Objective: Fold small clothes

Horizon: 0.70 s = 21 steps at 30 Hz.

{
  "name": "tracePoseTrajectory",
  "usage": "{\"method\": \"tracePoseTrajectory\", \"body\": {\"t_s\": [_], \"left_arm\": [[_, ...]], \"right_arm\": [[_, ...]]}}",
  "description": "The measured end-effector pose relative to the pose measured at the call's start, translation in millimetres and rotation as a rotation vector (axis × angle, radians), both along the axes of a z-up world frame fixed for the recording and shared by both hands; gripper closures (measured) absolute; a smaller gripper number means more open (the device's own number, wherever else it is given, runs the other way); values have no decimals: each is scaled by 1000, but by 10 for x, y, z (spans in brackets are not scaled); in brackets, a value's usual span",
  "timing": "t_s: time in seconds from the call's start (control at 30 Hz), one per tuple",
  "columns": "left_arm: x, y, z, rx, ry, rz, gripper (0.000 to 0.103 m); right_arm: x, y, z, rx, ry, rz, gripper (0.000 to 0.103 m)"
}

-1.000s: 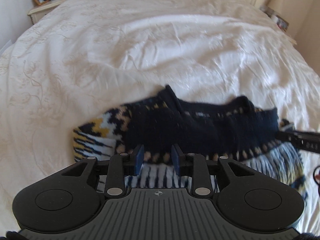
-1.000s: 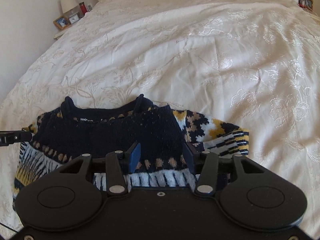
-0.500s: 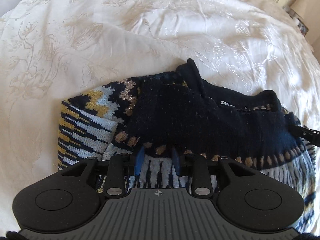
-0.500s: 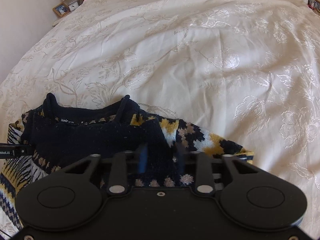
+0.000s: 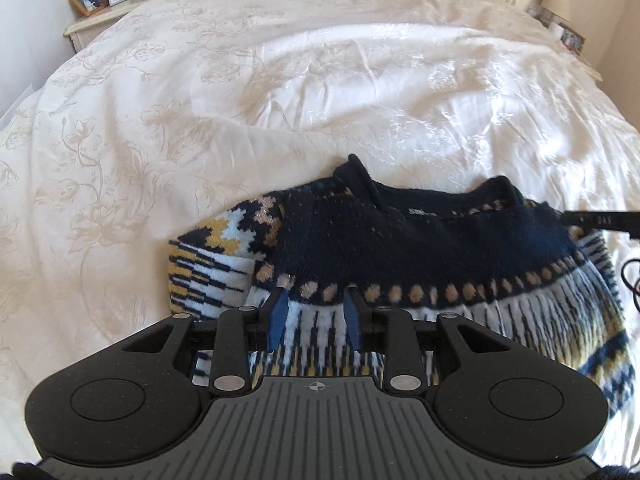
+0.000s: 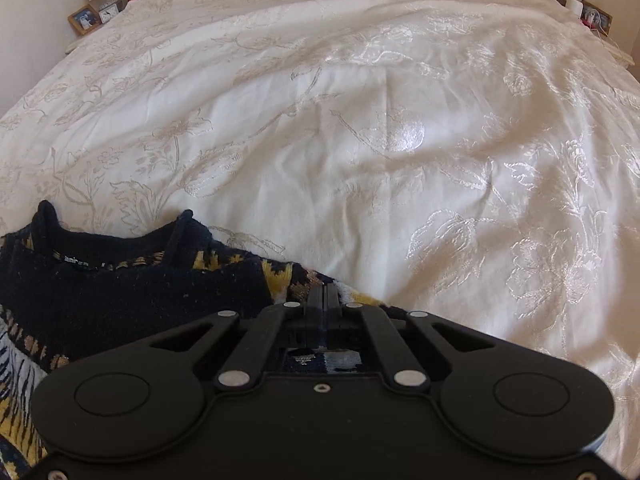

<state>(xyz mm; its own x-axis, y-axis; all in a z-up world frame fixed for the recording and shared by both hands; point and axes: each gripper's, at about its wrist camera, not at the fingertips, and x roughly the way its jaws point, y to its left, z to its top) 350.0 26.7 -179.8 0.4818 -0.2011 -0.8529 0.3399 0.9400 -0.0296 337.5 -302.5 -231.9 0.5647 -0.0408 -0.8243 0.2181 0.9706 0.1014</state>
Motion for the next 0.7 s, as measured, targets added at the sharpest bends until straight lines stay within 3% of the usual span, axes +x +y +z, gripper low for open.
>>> {"method": "tracePoseTrajectory", "body": {"t_s": [0.1,0.33,0.37,0.43,0.47,0.5,0.7], "left_arm": [[-235,-14,-35,26,21,-51,73],[-599,-29,-300,95,98,-112,73],[-602,-29,-356,122,110,-109,73],[-611,14,-491,190,155,-93,72],[-604,59,-529,192,168,-86,72],[-602,110,-538,179,169,-78,72],[-623,226,-538,157,173,-67,71]], "right_arm": [[-116,69,160,20,-42,24,87],[-458,496,342,64,-71,99,86],[-504,590,344,65,-66,118,83],[-582,766,341,66,-59,160,65],[-627,858,344,66,-59,177,54],[-667,940,347,67,-61,195,50],[-770,1477,310,32,-48,324,48]]}}
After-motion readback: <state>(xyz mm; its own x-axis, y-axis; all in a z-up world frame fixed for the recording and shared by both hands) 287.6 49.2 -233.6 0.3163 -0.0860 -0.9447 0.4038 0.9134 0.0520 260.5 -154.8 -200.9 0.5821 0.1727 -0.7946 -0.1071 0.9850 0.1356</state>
